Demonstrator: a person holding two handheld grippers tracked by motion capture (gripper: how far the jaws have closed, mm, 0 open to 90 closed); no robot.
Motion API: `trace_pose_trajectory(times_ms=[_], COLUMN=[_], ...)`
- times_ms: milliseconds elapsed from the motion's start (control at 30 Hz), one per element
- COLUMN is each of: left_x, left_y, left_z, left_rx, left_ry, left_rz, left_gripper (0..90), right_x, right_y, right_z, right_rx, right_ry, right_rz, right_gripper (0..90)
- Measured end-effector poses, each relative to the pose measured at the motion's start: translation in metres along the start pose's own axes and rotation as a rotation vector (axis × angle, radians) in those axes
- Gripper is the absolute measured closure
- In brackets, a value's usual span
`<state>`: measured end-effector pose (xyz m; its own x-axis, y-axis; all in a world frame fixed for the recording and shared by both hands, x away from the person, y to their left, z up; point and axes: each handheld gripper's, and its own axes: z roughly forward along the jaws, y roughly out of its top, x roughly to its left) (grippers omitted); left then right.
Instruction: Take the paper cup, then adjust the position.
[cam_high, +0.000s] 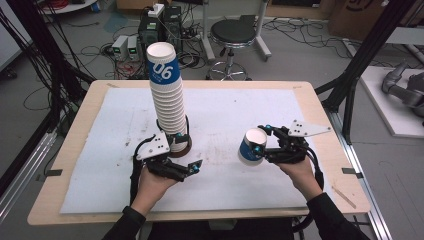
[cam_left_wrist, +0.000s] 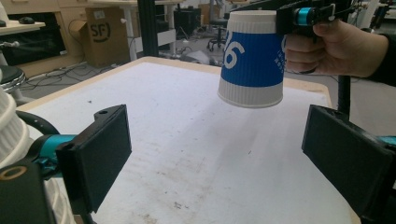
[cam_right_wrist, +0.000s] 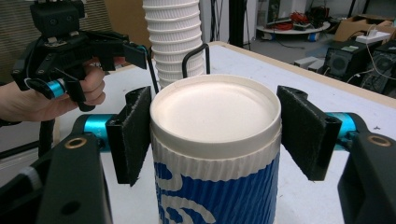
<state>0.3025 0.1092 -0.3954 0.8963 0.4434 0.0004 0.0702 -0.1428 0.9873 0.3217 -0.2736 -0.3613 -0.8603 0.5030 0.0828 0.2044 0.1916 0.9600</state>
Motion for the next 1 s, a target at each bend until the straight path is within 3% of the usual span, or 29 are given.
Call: trace_pose_trajectory(times_ms=[533, 1000], left_x=[-0.004, -0.023], left_y=[0.001, -0.001], left_z=[0.015, 0.054], left_rx=[0.008, 0.054], left_ry=[-0.047, -0.206], left_rz=[-0.001, -0.032], left_gripper=[8.2, 8.1], right_x=[0.000, 0.011], right_y=[0.001, 0.002], right_z=[-0.001, 0.007], right_rx=[-0.019, -0.016], right_ry=[0.036, 0.141], right_rz=[0.005, -0.001], right_gripper=[30.7, 30.7])
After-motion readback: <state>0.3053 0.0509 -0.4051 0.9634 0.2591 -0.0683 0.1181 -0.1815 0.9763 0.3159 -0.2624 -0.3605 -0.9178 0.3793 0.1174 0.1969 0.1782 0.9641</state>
